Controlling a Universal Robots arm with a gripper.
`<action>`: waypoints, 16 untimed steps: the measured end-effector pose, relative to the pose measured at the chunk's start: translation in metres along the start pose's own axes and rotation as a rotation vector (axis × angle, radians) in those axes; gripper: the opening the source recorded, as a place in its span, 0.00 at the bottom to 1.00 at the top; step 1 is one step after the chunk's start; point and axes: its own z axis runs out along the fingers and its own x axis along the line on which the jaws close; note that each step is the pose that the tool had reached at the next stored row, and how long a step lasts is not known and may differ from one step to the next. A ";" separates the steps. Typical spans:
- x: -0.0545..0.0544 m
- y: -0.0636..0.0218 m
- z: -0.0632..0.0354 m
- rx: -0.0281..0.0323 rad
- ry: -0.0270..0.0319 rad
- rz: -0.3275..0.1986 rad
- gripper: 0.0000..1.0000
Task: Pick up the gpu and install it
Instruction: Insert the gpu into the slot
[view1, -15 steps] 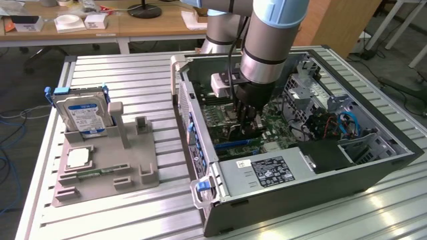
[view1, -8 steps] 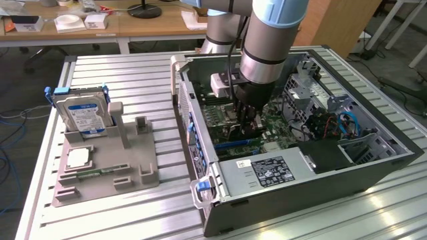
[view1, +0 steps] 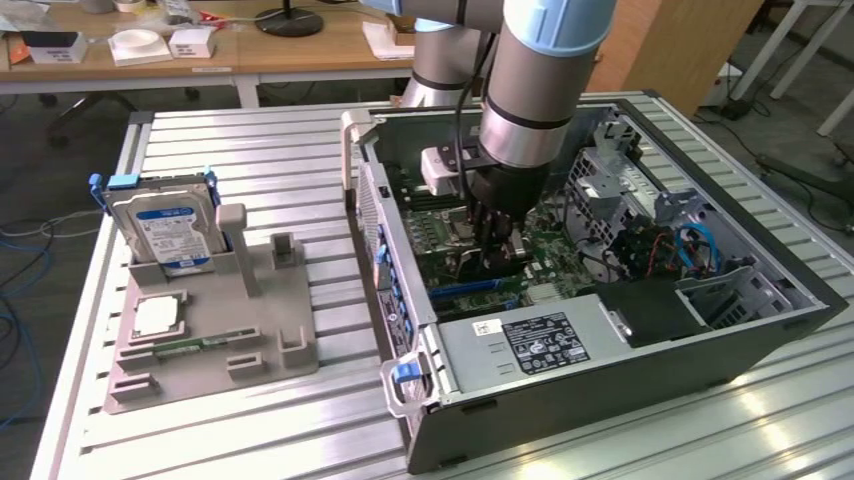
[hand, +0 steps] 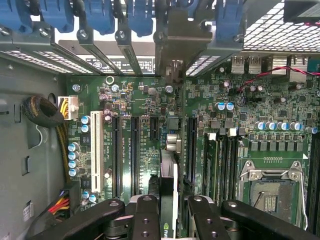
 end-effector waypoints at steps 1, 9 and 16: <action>0.000 0.0001 0.0001 0.0000 0.0001 0.000 0.27; 0.000 0.0004 0.0042 0.0000 0.0000 0.000 0.27; 0.000 0.0008 0.0075 0.0000 0.0001 0.000 0.27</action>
